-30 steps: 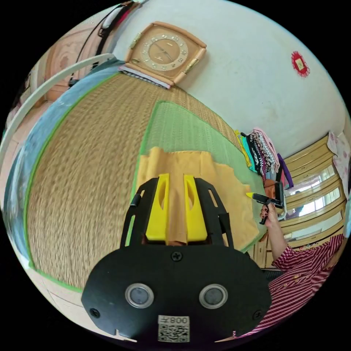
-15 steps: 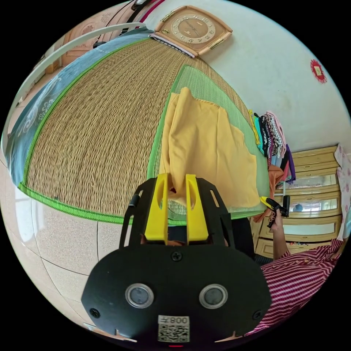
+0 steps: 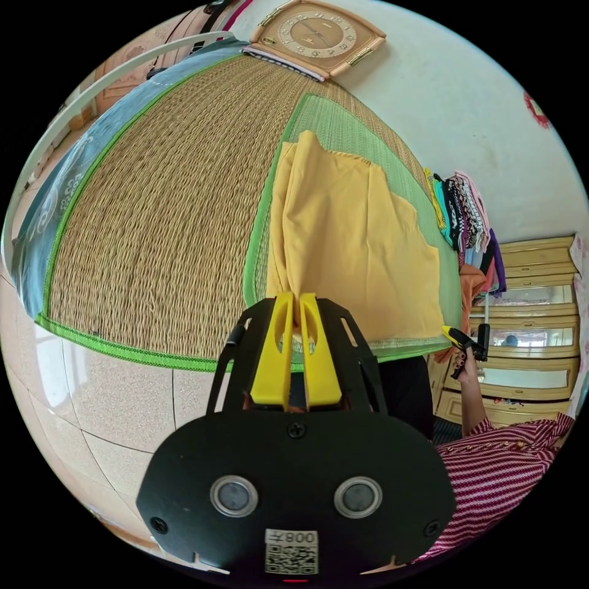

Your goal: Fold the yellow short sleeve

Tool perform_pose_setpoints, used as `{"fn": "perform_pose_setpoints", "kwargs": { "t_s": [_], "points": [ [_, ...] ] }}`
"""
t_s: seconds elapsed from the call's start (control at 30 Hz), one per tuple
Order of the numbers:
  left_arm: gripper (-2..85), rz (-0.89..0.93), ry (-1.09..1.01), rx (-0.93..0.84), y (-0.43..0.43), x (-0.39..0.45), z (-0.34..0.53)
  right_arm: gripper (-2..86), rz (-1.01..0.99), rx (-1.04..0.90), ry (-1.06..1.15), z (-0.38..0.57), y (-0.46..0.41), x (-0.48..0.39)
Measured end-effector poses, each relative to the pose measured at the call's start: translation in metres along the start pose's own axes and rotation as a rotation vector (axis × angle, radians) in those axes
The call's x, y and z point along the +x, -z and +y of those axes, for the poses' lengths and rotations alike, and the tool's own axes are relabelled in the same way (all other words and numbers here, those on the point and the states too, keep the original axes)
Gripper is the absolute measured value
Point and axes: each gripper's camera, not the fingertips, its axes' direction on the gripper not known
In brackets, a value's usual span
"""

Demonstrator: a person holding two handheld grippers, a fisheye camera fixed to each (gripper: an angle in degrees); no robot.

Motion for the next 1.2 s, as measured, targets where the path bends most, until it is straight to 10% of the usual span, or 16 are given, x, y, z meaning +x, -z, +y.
{"fn": "perform_pose_setpoints", "kwargs": {
  "t_s": [0.93, 1.2],
  "points": [
    [2.0, -0.022, 0.059, 0.075, -0.067, -0.042, 0.072, 0.4, -0.185, 0.028, -0.079, 0.064, 0.068, 0.019],
    [4.1, -0.019, -0.295, 0.127, -0.129, 0.136, 0.112, 0.4, -0.262, 0.078, -0.078, 0.078, 0.087, 0.020]
  ]
}}
